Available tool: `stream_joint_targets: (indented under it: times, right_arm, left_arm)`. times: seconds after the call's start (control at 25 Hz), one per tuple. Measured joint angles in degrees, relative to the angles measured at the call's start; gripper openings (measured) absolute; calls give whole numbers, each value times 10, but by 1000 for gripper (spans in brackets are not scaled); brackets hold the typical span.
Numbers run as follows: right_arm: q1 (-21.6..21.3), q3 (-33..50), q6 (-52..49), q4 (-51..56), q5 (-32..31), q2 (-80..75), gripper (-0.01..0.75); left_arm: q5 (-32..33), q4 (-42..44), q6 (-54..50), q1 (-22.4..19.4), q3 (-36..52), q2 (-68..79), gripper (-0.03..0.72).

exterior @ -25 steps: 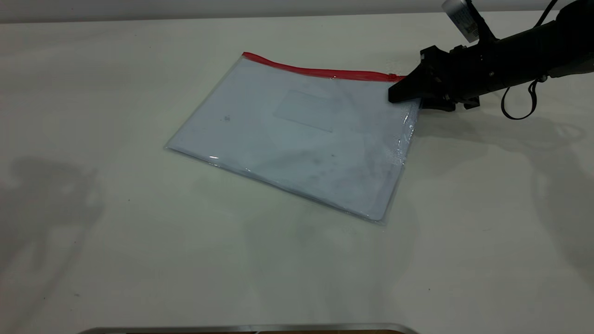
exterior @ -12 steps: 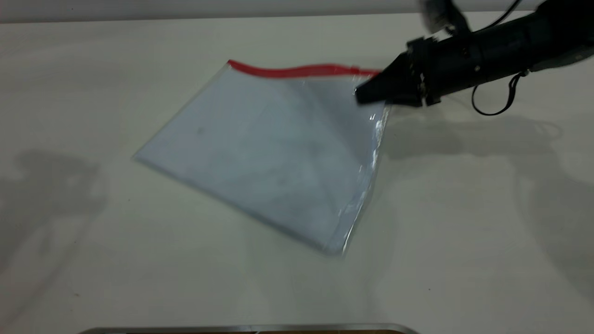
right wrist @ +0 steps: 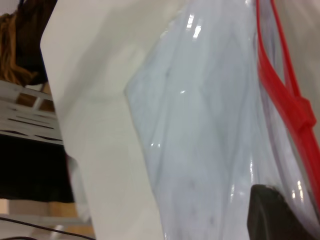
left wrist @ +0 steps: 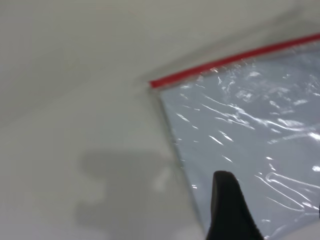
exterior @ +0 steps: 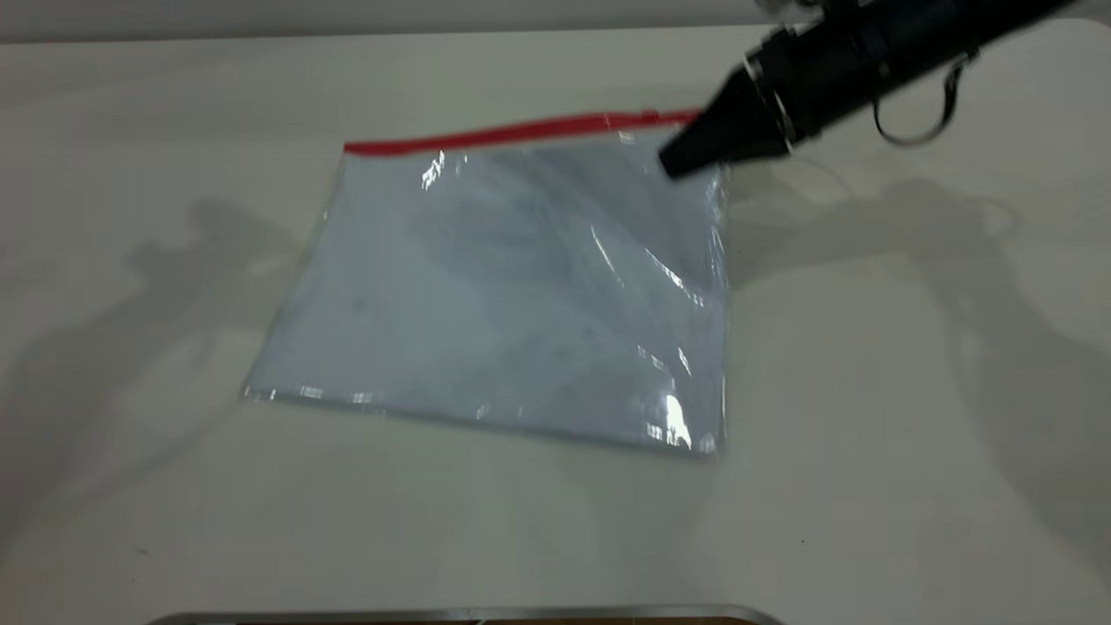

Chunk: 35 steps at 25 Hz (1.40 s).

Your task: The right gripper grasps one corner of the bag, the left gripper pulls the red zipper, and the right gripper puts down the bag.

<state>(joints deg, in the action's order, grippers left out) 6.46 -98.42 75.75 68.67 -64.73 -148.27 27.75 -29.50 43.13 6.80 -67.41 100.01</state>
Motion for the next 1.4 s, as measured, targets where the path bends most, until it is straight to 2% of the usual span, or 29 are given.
stream_joint_targets:
  times: [0.2,0.32,0.44,0.64,0.84,1.16,1.4]
  right_arm:
    - [34,-63,-27,-36,-6,0,34]
    - [48,-70,-36,-50,-9,0,34]
    - [52,-70,-40,-57,-10,0,34]
    - [55,-70,-41,-59,-10,0,34]
    - [55,-70,-42,-59,-10,0,34]
    - [55,-70,-46,-59,-10,0,34]
    - [55,-70,-46,-59,-10,0,34]
  left_arm:
    - [2,-1,11,22,-91,108,486]
    - [30,-14,52,23,-158,171,486]
    - [99,-65,147,23,-231,226,486]
    - [215,-204,333,24,-318,303,484]
    - [244,-292,462,32,-350,367,456]
    - [242,-340,481,73,-371,423,412]
    - [259,-363,435,79,-374,424,411]
